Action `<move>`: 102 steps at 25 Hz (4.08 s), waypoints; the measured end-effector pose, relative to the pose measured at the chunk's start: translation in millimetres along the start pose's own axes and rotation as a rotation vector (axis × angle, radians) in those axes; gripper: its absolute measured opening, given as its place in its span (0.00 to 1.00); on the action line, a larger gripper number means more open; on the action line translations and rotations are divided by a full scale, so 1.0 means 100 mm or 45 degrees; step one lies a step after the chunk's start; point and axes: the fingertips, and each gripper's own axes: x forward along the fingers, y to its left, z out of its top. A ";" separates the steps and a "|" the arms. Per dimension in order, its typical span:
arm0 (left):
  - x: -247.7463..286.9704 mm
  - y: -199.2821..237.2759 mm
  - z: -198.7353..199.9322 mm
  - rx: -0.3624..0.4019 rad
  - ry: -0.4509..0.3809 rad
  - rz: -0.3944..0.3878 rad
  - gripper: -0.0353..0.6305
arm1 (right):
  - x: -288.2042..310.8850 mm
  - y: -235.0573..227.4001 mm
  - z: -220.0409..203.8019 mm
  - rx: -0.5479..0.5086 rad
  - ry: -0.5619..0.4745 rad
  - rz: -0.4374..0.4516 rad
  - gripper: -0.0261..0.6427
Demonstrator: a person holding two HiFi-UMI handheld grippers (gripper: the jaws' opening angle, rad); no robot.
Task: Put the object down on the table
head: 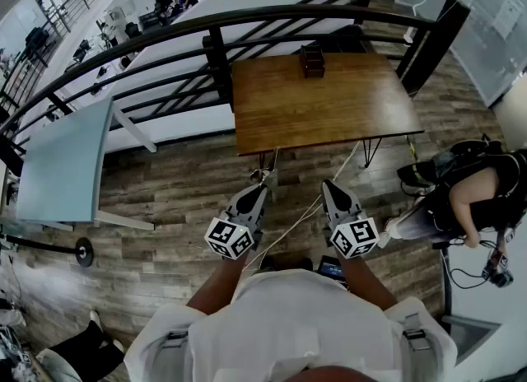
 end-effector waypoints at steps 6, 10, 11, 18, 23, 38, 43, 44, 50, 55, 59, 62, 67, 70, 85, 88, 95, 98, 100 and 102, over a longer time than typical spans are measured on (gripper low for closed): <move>0.11 -0.04 0.05 -0.013 -0.017 0.023 0.09 | 0.05 -0.10 0.02 -0.014 0.021 0.032 0.08; 0.16 -0.18 0.08 0.019 -0.036 0.002 0.09 | 0.00 -0.16 0.05 -0.043 0.016 0.047 0.08; 0.19 -0.18 0.06 0.017 -0.028 0.006 0.09 | -0.02 -0.18 0.06 -0.052 0.012 0.044 0.08; 0.32 -0.24 0.02 0.003 0.000 -0.015 0.09 | -0.14 -0.40 -0.02 -0.015 0.025 -0.005 0.08; 0.38 -0.32 -0.03 -0.013 0.008 -0.019 0.09 | -0.27 -0.48 0.06 -0.015 -0.015 -0.015 0.08; 1.27 -1.21 -0.24 0.021 0.035 -0.140 0.09 | -1.60 -1.85 0.23 0.034 -0.110 -0.317 0.08; 1.50 -1.46 -0.29 0.012 0.056 -0.135 0.09 | -1.86 -2.14 0.18 0.057 -0.108 -0.338 0.08; 1.56 -1.50 -0.33 0.021 0.069 -0.135 0.09 | -1.90 -2.21 0.16 0.063 -0.104 -0.344 0.08; 1.96 -1.57 -0.57 0.048 0.123 -0.178 0.09 | -1.98 -2.55 0.04 0.074 -0.079 -0.374 0.08; 2.46 -1.54 -0.72 0.037 0.133 -0.236 0.09 | -1.78 -2.94 -0.02 0.077 -0.044 -0.417 0.08; 2.94 -1.36 -0.74 0.029 0.136 -0.243 0.09 | -1.40 -3.35 0.02 0.061 -0.008 -0.424 0.08; 3.30 -1.20 -0.75 0.011 0.126 -0.233 0.09 | -1.08 -3.67 0.10 0.042 0.005 -0.406 0.08; 3.82 -1.00 -0.76 -0.028 0.118 -0.225 0.09 | -0.64 -4.12 0.29 0.009 0.014 -0.385 0.08; 4.09 -0.99 -0.81 -0.048 0.127 -0.228 0.09 | -0.55 -4.40 0.35 0.000 0.024 -0.393 0.08; 5.29 -1.35 -1.20 -0.107 0.098 0.021 0.09 | -0.40 -6.11 0.51 0.040 0.043 -0.196 0.08; 5.51 -1.52 -1.22 -0.114 0.086 0.092 0.09 | -0.36 -6.44 0.62 0.045 0.048 -0.108 0.08; 5.88 -1.89 -1.11 -0.066 0.018 0.166 0.09 | -0.42 -6.77 0.82 0.029 0.019 0.051 0.08; 5.96 -1.96 -1.07 -0.058 -0.004 0.197 0.09 | -0.43 -6.87 0.85 0.030 0.017 0.089 0.08; 5.96 -1.97 -1.08 -0.062 -0.006 0.216 0.09 | -0.42 -6.93 0.83 0.043 0.020 0.100 0.08; 5.95 -1.93 -1.10 -0.068 -0.008 0.242 0.09 | -0.36 -6.96 0.78 0.063 0.026 0.109 0.08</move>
